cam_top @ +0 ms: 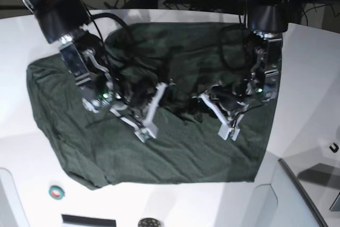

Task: Layout the t-shirt on the table in an organized manner, then fold the t-shirt properly
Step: 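Release the shirt edge with the left gripper and move it to the shirt middle, then pull the pinched fabric apart with both grippers toward the shirt edges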

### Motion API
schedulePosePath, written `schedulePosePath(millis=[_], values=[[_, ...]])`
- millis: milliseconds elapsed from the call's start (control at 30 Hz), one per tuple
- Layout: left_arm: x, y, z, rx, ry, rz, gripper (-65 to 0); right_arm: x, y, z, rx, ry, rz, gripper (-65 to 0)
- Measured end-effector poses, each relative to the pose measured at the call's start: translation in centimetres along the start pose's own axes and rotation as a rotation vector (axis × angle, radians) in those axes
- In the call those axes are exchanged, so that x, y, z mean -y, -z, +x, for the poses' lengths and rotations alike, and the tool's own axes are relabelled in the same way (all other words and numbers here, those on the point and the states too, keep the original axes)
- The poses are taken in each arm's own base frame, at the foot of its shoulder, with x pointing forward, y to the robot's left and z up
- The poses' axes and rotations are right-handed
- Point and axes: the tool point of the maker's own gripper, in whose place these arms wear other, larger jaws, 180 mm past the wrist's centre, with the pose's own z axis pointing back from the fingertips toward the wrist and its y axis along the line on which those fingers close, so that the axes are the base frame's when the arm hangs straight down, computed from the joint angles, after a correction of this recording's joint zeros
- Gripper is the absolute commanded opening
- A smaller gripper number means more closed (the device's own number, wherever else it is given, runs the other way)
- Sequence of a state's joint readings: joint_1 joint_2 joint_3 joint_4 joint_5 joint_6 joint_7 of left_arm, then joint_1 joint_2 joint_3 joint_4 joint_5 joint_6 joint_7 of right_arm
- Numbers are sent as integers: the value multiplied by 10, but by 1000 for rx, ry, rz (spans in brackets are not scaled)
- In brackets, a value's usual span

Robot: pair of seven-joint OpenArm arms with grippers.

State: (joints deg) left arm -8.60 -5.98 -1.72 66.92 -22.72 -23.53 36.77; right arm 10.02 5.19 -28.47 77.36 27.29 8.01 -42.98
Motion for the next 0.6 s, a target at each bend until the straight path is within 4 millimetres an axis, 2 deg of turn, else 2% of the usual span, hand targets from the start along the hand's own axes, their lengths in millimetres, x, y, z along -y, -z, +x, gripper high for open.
schedulePosePath(millis=[100, 200, 367, 400, 467, 500, 533, 600], values=[[8, 10, -9, -19, 5, -18, -240, 2, -4, -1, 7, -6, -3, -644], [2, 19, -22, -48, -33, 41, -240, 0, -10, 1, 29, -10, 4, -644], [5, 23, -22, -25, -23, 46, -257, 5, -17, -4, 23, -30, -14, -644], [5, 23, -22, -24, -24, 46, -303, 4, -17, -3, 29, -28, -9, -644], [4, 23, -23, -27, -24, 48, -466, 1, -17, 1, 40, -27, -3, -644], [3, 23, -23, -28, -22, 50, -578, 1, -16, 1, 40, -26, -1, -644], [3, 23, -23, -25, -25, 50, -650, 0, -17, 1, 42, -27, 0, -644], [2, 22, -20, -17, -26, 54, -650, 1, -17, 1, 42, -28, -2, -644]])
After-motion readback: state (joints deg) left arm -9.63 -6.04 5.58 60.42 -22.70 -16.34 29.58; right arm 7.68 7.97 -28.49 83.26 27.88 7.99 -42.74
